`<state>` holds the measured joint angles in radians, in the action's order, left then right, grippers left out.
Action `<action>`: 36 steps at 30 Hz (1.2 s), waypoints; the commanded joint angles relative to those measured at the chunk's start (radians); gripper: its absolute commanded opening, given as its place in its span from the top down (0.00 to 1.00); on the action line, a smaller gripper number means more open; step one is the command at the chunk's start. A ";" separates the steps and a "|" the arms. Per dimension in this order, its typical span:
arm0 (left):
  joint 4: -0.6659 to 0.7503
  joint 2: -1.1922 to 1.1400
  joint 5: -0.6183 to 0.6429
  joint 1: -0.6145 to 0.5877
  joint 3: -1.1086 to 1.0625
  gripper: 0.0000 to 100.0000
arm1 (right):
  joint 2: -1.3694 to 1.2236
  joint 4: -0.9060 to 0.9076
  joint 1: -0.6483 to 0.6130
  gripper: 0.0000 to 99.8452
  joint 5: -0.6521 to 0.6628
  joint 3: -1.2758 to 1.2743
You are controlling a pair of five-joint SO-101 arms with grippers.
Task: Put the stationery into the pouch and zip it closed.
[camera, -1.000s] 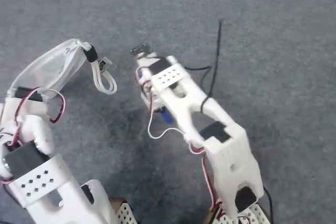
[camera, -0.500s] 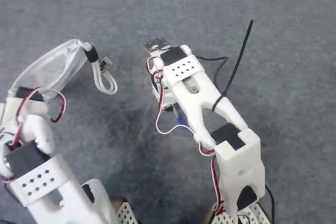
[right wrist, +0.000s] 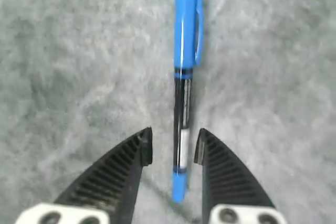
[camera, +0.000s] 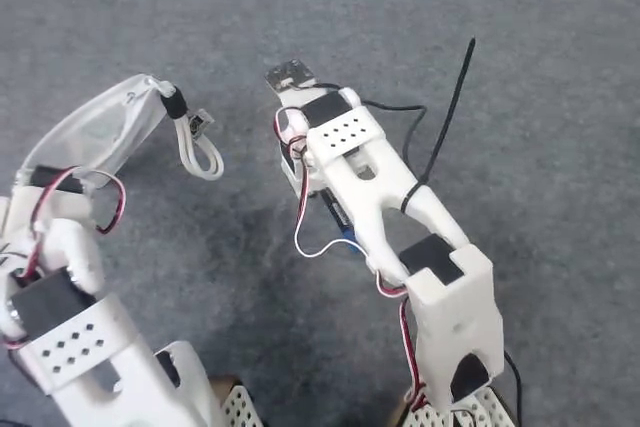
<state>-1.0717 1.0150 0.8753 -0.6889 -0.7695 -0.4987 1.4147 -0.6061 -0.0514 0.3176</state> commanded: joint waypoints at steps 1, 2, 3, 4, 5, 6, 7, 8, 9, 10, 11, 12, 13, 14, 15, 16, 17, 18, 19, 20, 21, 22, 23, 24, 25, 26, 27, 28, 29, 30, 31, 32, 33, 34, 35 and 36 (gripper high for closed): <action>0.043 0.048 0.018 0.000 0.021 0.99 | -0.039 -0.093 -0.012 0.88 0.008 0.021; 0.043 0.048 0.018 0.000 0.021 0.99 | -0.056 -0.113 -0.012 0.88 0.008 0.021; 0.043 0.048 0.018 0.000 0.021 0.99 | -0.074 -0.131 -0.012 0.88 0.008 0.021; 0.043 0.048 0.018 0.000 0.021 0.99 | -0.091 -0.143 -0.012 0.88 0.008 0.021; 0.043 0.048 0.018 0.000 0.021 0.99 | -0.108 -0.147 -0.012 0.88 0.008 0.021; 0.043 0.046 0.018 0.000 0.021 0.99 | -0.122 -0.148 -0.012 0.90 0.008 0.021; 0.043 0.046 0.018 0.000 0.021 0.99 | -0.131 -0.150 -0.015 0.94 0.009 0.021; 0.043 0.046 0.018 0.000 0.021 0.99 | -0.137 -0.150 -0.016 0.98 0.009 0.021; 0.043 0.046 0.018 0.000 0.021 0.99 | -0.140 -0.147 -0.016 1.00 0.009 0.023; 0.043 0.046 0.018 0.000 0.021 0.99 | -0.140 -0.142 -0.016 0.98 0.009 0.023; 0.043 0.046 0.018 0.000 0.021 0.99 | -0.133 -0.140 -0.016 0.98 0.009 0.023; 0.043 0.046 0.018 0.000 0.021 0.99 | -0.117 -0.142 -0.018 0.99 0.009 0.028; 0.043 0.046 0.018 0.000 0.021 0.99 | -0.096 -0.139 -0.018 1.00 0.003 0.034; 0.043 0.046 0.018 -0.002 0.021 0.99 | -0.068 -0.134 -0.019 0.99 0.002 0.037; 0.043 0.046 0.018 -0.002 0.021 0.99 | -0.038 -0.113 -0.019 0.99 0.002 0.038; 0.043 0.046 0.018 -0.002 0.021 0.99 | -0.002 -0.088 -0.019 0.99 0.002 0.038; 0.043 0.046 0.018 -0.002 0.021 0.99 | 0.036 -0.061 -0.019 0.99 0.002 0.038; 0.043 0.046 0.018 -0.003 0.021 0.99 | 0.076 -0.035 -0.019 0.99 0.002 0.038; 0.043 0.048 0.018 -0.003 0.021 0.99 | 0.116 -0.010 -0.019 0.99 0.003 0.038; 0.043 0.048 0.018 -0.003 0.021 0.99 | 0.156 0.018 -0.018 0.99 0.006 0.038; 0.043 0.048 0.018 -0.003 0.021 0.99 | 0.194 0.044 -0.016 0.99 0.006 0.038; 0.043 0.048 0.018 -0.003 0.021 0.99 | 0.229 0.068 -0.016 0.99 0.005 0.038; 0.043 0.048 0.018 -0.003 0.021 0.99 | 0.260 0.093 -0.016 0.99 0.003 0.038; 0.043 0.048 0.018 -0.003 0.021 0.99 | 0.289 0.117 -0.016 0.99 0.003 0.038; 0.043 0.048 0.018 -0.003 0.021 0.99 | 0.317 0.140 -0.016 0.99 0.002 0.038; 0.043 0.048 0.018 -0.003 0.021 0.99 | 0.341 0.160 -0.016 0.99 0.002 0.038; 0.043 0.048 0.018 -0.003 0.021 0.99 | 0.363 0.174 -0.016 0.99 0.002 0.038; 0.043 0.048 0.018 -0.003 0.021 0.99 | 0.383 0.185 -0.016 0.99 0.002 0.038; 0.043 0.048 0.018 -0.003 0.021 0.99 | 0.403 0.194 -0.016 0.99 0.002 0.037; 0.043 0.048 0.018 -0.002 0.021 0.99 | 0.420 0.199 -0.016 0.99 0.002 0.035; 0.043 0.048 0.018 -0.002 0.021 0.99 | 0.435 0.199 -0.016 0.99 0.000 0.034; 0.043 0.046 0.018 0.000 0.021 0.99 | 0.447 0.199 -0.016 0.99 0.000 0.034; 0.043 0.046 0.018 0.000 0.021 0.99 | 0.458 0.205 -0.016 0.99 0.000 0.034; 0.043 0.046 0.018 0.000 0.021 0.99 | 0.470 0.217 -0.016 0.99 0.000 0.034; 0.043 0.046 0.018 0.000 0.021 0.99 | 0.481 0.226 -0.018 0.99 0.000 0.034; 0.043 0.048 0.018 0.000 0.021 0.99 | 0.493 0.234 -0.022 0.99 0.000 0.034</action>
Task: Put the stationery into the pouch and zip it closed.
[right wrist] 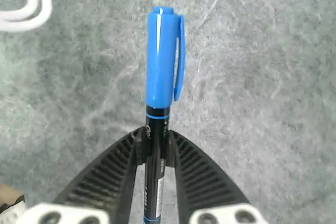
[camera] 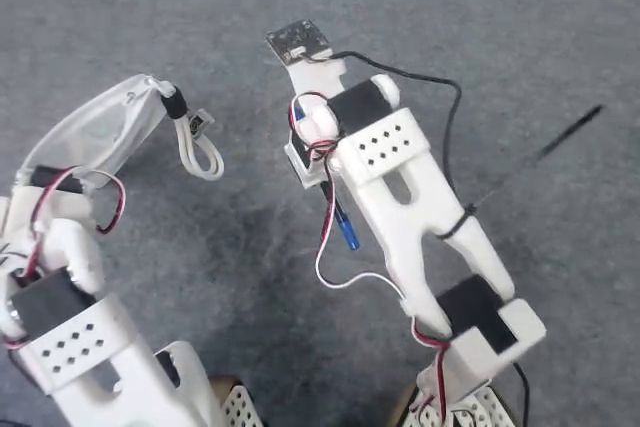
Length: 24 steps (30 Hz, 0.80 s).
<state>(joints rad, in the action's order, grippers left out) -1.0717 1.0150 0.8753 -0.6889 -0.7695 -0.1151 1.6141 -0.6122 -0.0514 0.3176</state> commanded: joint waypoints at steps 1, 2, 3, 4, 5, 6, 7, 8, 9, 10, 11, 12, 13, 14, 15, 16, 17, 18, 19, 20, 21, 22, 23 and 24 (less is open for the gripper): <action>0.043 0.048 0.018 0.000 0.021 0.99 | 0.124 0.042 -0.025 0.99 0.000 0.034; 0.043 0.049 0.018 0.000 0.021 0.99 | 0.139 0.054 -0.035 0.99 0.000 0.034; 0.043 0.049 0.018 0.000 0.021 0.99 | 0.153 0.067 -0.041 0.99 0.000 0.034; 0.043 0.049 0.018 0.000 0.021 0.99 | 0.166 0.079 -0.053 0.99 0.000 0.034; 0.043 0.049 0.018 0.000 0.021 0.99 | 0.180 0.093 -0.068 0.99 0.000 0.034; 0.043 0.049 0.018 0.000 0.021 0.99 | 0.194 0.108 -0.081 0.99 0.000 0.034; 0.043 0.049 0.018 0.002 0.021 0.99 | 0.209 0.124 -0.093 0.99 0.000 0.034; 0.043 0.049 0.018 0.003 0.021 0.99 | 0.226 0.134 -0.105 0.99 0.000 0.034; 0.043 0.049 0.017 0.012 0.021 0.99 | 0.246 0.143 -0.117 0.99 0.000 0.034; 0.043 0.049 0.015 0.032 0.021 0.99 | 0.266 0.154 -0.127 0.99 0.000 0.034; 0.041 0.049 0.012 0.054 0.021 0.99 | 0.288 0.162 -0.134 0.99 0.000 0.032; 0.041 0.049 -0.003 0.078 0.021 0.99 | 0.309 0.166 -0.139 0.99 0.000 0.032; 0.040 0.051 -0.021 0.101 0.021 0.99 | 0.332 0.173 -0.142 0.99 -0.002 0.032; 0.038 0.051 -0.034 0.123 0.021 0.99 | 0.357 0.174 -0.140 0.99 -0.002 0.031; 0.038 0.051 -0.041 0.140 0.021 0.99 | 0.383 0.174 -0.139 0.99 -0.002 0.017; 0.037 0.051 -0.041 0.153 0.021 0.99 | 0.412 0.173 -0.137 0.99 -0.003 0.000; 0.037 0.051 -0.041 0.164 0.021 0.99 | 0.444 0.170 -0.137 0.99 -0.017 -0.021; 0.037 0.051 -0.041 0.173 0.022 0.99 | 0.478 0.165 -0.139 0.99 -0.041 -0.048; 0.037 0.051 -0.041 0.186 0.022 0.99 | 0.515 0.159 -0.140 0.99 -0.068 -0.071; 0.037 0.051 -0.041 0.201 0.024 0.99 | 0.553 0.139 -0.140 0.99 -0.091 -0.095; 0.037 0.051 -0.041 0.218 0.024 0.99 | 0.595 0.116 -0.140 0.99 -0.109 -0.120; 0.035 0.051 -0.043 0.238 0.031 0.99 | 0.633 0.090 -0.140 0.99 -0.123 -0.147; 0.029 0.051 -0.046 0.256 0.039 0.99 | 0.671 0.061 -0.137 0.99 -0.132 -0.184; 0.021 0.051 -0.055 0.275 0.048 0.99 | 0.710 0.025 -0.137 0.99 -0.138 -0.226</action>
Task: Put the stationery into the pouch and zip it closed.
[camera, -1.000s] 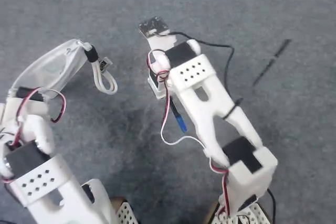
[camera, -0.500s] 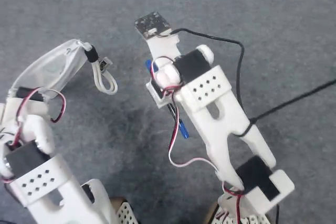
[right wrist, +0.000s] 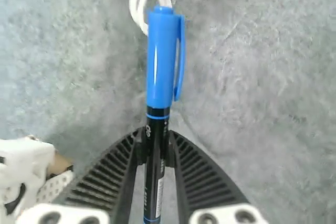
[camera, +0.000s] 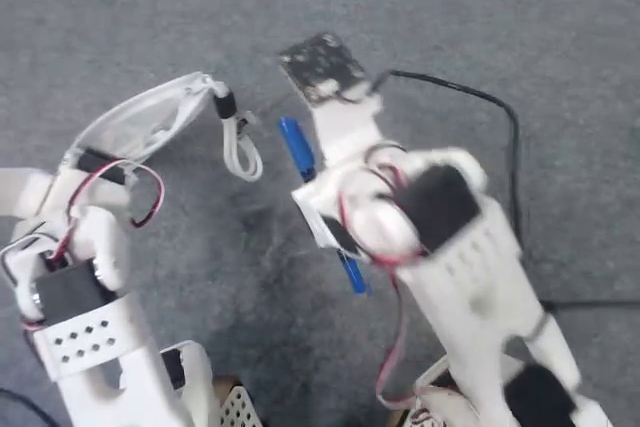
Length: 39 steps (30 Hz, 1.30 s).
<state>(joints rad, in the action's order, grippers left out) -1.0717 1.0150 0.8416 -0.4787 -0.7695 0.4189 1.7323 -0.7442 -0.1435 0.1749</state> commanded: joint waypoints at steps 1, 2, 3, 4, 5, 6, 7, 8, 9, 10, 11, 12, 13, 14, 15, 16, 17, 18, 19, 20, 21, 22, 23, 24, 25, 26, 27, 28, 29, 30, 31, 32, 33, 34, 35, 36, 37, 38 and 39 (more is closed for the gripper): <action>0.014 0.051 -0.026 0.086 0.059 0.99 | 0.211 -0.134 -0.005 0.99 -0.051 -0.129; 0.006 0.049 -0.029 0.106 0.071 0.99 | 0.248 -0.174 -0.005 0.99 -0.051 -0.176; -0.002 0.049 -0.029 0.126 0.084 0.99 | 0.283 -0.220 -0.008 0.99 -0.052 -0.227; -0.002 0.049 -0.031 0.146 0.090 0.99 | 0.317 -0.274 -0.008 0.99 -0.052 -0.278; -0.002 0.049 -0.031 0.167 0.094 0.99 | 0.352 -0.331 -0.008 0.99 -0.052 -0.327; -0.002 0.049 -0.041 0.187 0.099 0.99 | 0.386 -0.389 -0.008 0.99 -0.052 -0.379; 0.005 0.051 -0.057 0.206 0.099 0.99 | 0.423 -0.444 -0.008 0.99 -0.052 -0.431; 0.006 0.051 -0.071 0.224 0.105 0.99 | 0.460 -0.498 -0.008 0.99 -0.052 -0.485; 0.000 0.049 -0.083 0.239 0.116 0.99 | 0.496 -0.555 -0.008 0.99 -0.052 -0.537; -0.002 0.046 -0.094 0.250 0.127 0.99 | 0.535 -0.608 -0.010 0.99 -0.052 -0.588; -0.002 0.044 -0.100 0.258 0.134 0.99 | 0.572 -0.659 -0.010 0.99 -0.052 -0.637; -0.002 0.044 -0.101 0.261 0.139 0.99 | 0.613 -0.711 -0.010 0.99 -0.052 -0.686; -0.002 0.044 -0.101 0.261 0.142 0.99 | 0.653 -0.762 -0.010 0.99 -0.052 -0.733; 0.000 0.044 -0.101 0.261 0.142 0.99 | 0.690 -0.808 -0.010 0.99 -0.052 -0.776; 0.002 0.044 -0.101 0.261 0.143 0.99 | 0.728 -0.854 -0.010 0.99 -0.052 -0.819; 0.002 0.043 -0.101 0.261 0.143 0.99 | 0.766 -0.898 -0.010 0.99 -0.052 -0.861; 0.005 0.043 -0.107 0.261 0.143 0.99 | 0.803 -0.941 -0.010 0.99 -0.052 -0.899; 0.006 0.043 -0.114 0.262 0.145 0.99 | 0.837 -0.978 -0.010 0.99 -0.052 -0.934; 0.002 0.041 -0.115 0.262 0.153 0.99 | 0.872 -1.017 -0.010 0.99 -0.052 -0.970; 0.000 0.041 -0.115 0.262 0.157 0.99 | 0.906 -1.055 -0.010 0.99 -0.052 -1.003; -0.002 0.041 -0.115 0.262 0.160 0.99 | 0.937 -1.089 -0.010 0.99 -0.052 -1.034; -0.002 0.041 -0.115 0.262 0.162 0.99 | 0.967 -1.118 -0.010 0.99 -0.052 -1.063; 0.002 0.041 -0.115 0.262 0.159 0.99 | 0.995 -1.152 -0.010 0.99 -0.052 -1.091; 0.002 0.041 -0.115 0.262 0.156 0.99 | 1.023 -1.188 -0.010 0.99 -0.052 -1.122; 0.000 0.041 -0.115 0.262 0.154 0.99 | 1.047 -1.237 -0.010 0.99 -0.051 -1.155; 0.000 0.041 -0.115 0.262 0.151 0.99 | 1.072 -1.291 -0.010 0.99 -0.049 -1.191; 0.000 0.041 -0.115 0.262 0.147 0.99 | 1.093 -1.351 -0.010 0.99 -0.049 -1.231; 0.002 0.041 -0.115 0.262 0.143 0.99 | 1.115 -1.414 -0.010 0.99 -0.048 -1.277; 0.002 0.041 -0.115 0.262 0.137 0.99 | 1.132 -1.483 -0.010 0.99 -0.048 -1.323; 0.005 0.041 -0.115 0.262 0.133 0.99 | 1.147 -1.558 -0.010 0.99 -0.048 -1.367; 0.005 0.041 -0.115 0.262 0.127 0.99 | 1.159 -1.635 -0.010 0.99 -0.046 -1.412; 0.005 0.041 -0.115 0.262 0.122 0.99 | 1.168 -1.716 -0.010 0.99 -0.044 -1.450; 0.005 0.041 -0.115 0.262 0.116 0.99 | 1.176 -1.793 -0.010 0.99 -0.044 -1.481; 0.005 0.041 -0.115 0.262 0.110 0.99 | 1.178 -1.854 -0.010 0.99 -0.043 -1.504; 0.006 0.041 -0.115 0.262 0.105 0.99 | 1.178 -1.908 -0.010 0.99 -0.043 -1.517; 0.006 0.041 -0.115 0.262 0.099 0.99 | 1.178 -1.951 -0.010 0.99 -0.043 -1.528; 0.006 0.041 -0.115 0.262 0.096 0.99 | 1.178 -1.982 -0.010 0.99 -0.046 -1.537; 0.006 0.041 -0.115 0.262 0.096 0.99 | 1.178 -2.006 -0.010 0.99 -0.048 -1.542; 0.005 0.041 -0.115 0.262 0.096 0.99 | 1.178 -2.022 -0.010 0.99 -0.049 -1.544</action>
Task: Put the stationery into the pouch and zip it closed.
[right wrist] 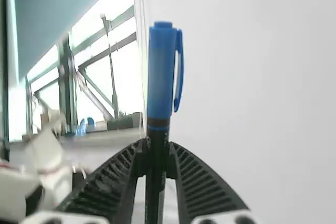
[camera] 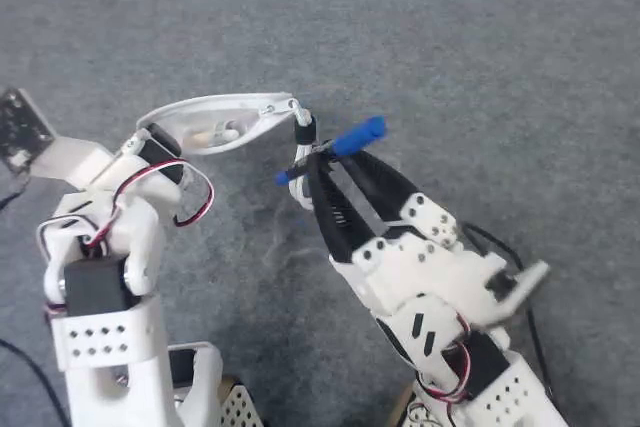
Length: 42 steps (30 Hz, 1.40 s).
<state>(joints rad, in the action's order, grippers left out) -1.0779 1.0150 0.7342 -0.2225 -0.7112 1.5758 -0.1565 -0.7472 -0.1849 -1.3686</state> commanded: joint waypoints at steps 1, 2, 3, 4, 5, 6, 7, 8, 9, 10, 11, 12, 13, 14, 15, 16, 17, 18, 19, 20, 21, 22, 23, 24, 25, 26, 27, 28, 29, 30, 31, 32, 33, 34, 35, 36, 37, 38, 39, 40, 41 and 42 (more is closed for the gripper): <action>0.009 0.041 -0.008 0.006 0.038 0.99 | 0.021 -0.147 -0.007 0.99 -0.008 -0.003; 0.008 0.041 -0.008 0.006 0.038 0.99 | 0.019 -0.153 -0.007 0.99 -0.008 -0.003; 0.008 0.041 -0.008 0.006 0.036 0.99 | 0.019 -0.157 -0.007 0.99 -0.009 -0.005; 0.008 0.041 -0.008 0.006 0.035 0.99 | 0.019 -0.157 -0.007 0.99 -0.009 -0.005; 0.012 0.041 -0.008 0.008 0.028 0.99 | 0.019 -0.157 -0.007 0.99 -0.009 -0.005; 0.014 0.041 -0.008 0.017 0.024 0.99 | 0.019 -0.157 -0.007 0.99 -0.009 -0.005; 0.014 0.041 -0.009 0.028 0.021 0.99 | 0.019 -0.157 -0.007 0.99 -0.009 -0.005; 0.014 0.041 -0.014 0.041 0.019 0.99 | 0.019 -0.157 -0.007 0.99 -0.011 -0.005; 0.014 0.041 -0.028 0.057 0.016 0.99 | 0.019 -0.157 -0.007 0.99 -0.011 -0.005; 0.014 0.043 -0.035 0.064 0.015 0.99 | 0.019 -0.159 -0.008 0.99 -0.011 -0.003; 0.014 0.043 -0.035 0.069 0.013 0.99 | 0.019 -0.159 -0.018 0.99 -0.011 0.000; 0.014 0.043 -0.035 0.071 0.012 0.99 | 0.019 -0.159 -0.028 0.99 -0.011 0.002; 0.014 0.043 -0.035 0.071 0.012 0.99 | 0.019 -0.159 -0.041 0.99 -0.011 0.003; 0.014 0.043 -0.035 0.071 0.012 0.99 | 0.019 -0.159 -0.053 0.99 -0.011 0.003; 0.014 0.043 -0.035 0.071 0.012 0.99 | 0.018 -0.159 -0.067 0.99 -0.011 0.005; 0.014 0.043 -0.035 0.071 0.010 0.99 | 0.018 -0.159 -0.079 0.99 -0.011 0.005; 0.014 0.043 -0.035 0.071 0.010 0.99 | 0.018 -0.159 -0.087 0.99 -0.011 0.005; 0.014 0.043 -0.035 0.071 0.010 0.99 | 0.013 -0.160 -0.090 0.99 -0.011 0.008; 0.014 0.043 -0.035 0.072 0.010 0.99 | 0.001 -0.160 -0.091 0.99 -0.011 0.021; 0.014 0.043 -0.035 0.074 0.010 0.99 | -0.022 -0.168 -0.087 0.99 -0.011 0.038; 0.014 0.043 -0.035 0.074 0.010 0.99 | -0.051 -0.188 -0.085 0.99 -0.009 0.058; 0.014 0.043 -0.035 0.074 0.010 0.99 | -0.088 -0.211 -0.084 0.99 -0.008 0.078; 0.014 0.043 -0.035 0.072 0.010 0.99 | -0.128 -0.236 -0.076 0.99 -0.008 0.095; 0.014 0.043 -0.035 0.072 0.010 0.99 | -0.170 -0.259 -0.074 0.99 -0.008 0.109; 0.014 0.043 -0.035 0.072 0.008 0.99 | -0.216 -0.278 -0.074 0.99 -0.008 0.121; 0.014 0.043 -0.035 0.072 0.008 0.99 | -0.259 -0.302 -0.071 0.99 -0.008 0.132; 0.014 0.043 -0.035 0.072 0.002 0.99 | -0.305 -0.326 -0.070 0.99 -0.006 0.143; 0.014 0.043 -0.035 0.072 0.001 0.99 | -0.346 -0.355 -0.068 0.99 -0.005 0.152; 0.014 0.043 -0.035 0.072 -0.001 0.99 | -0.384 -0.386 -0.068 0.99 -0.003 0.160; 0.014 0.043 -0.035 0.071 -0.001 0.99 | -0.421 -0.415 -0.068 0.99 -0.002 0.166; 0.014 0.043 -0.035 0.071 -0.001 0.99 | -0.456 -0.440 -0.068 0.99 -0.002 0.172; 0.014 0.043 -0.035 0.071 -0.001 0.99 | -0.490 -0.456 -0.068 0.99 -0.002 0.176; 0.014 0.043 -0.035 0.071 -0.001 0.99 | -0.522 -0.473 -0.068 0.99 -0.002 0.178; 0.014 0.043 -0.035 0.071 -0.001 0.99 | -0.553 -0.481 -0.068 0.99 -0.002 0.183; 0.014 0.043 -0.035 0.071 -0.001 0.99 | -0.585 -0.492 -0.068 0.99 -0.002 0.183; 0.014 0.043 -0.035 0.071 -0.001 0.99 | -0.616 -0.504 -0.067 0.99 -0.002 0.183; 0.014 0.043 -0.035 0.071 -0.001 0.99 | -0.647 -0.519 -0.059 0.99 -0.002 0.183; 0.014 0.043 -0.035 0.071 -0.001 0.99 | -0.677 -0.532 -0.056 0.99 -0.002 0.183; 0.014 0.043 -0.035 0.071 -0.001 0.99 | -0.707 -0.544 -0.054 0.99 -0.002 0.183; 0.014 0.043 -0.035 0.071 -0.001 0.99 | -0.733 -0.558 -0.054 0.99 -0.002 0.183; 0.014 0.043 -0.035 0.071 -0.001 0.99 | -0.760 -0.567 -0.054 0.99 -0.002 0.183; 0.012 0.043 -0.035 0.069 -0.001 0.99 | -0.785 -0.573 -0.054 0.99 -0.002 0.183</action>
<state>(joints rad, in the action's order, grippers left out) -1.0779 1.0150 0.7050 -0.1550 -0.7403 0.8777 -0.6813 -0.8147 -0.1864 -1.2505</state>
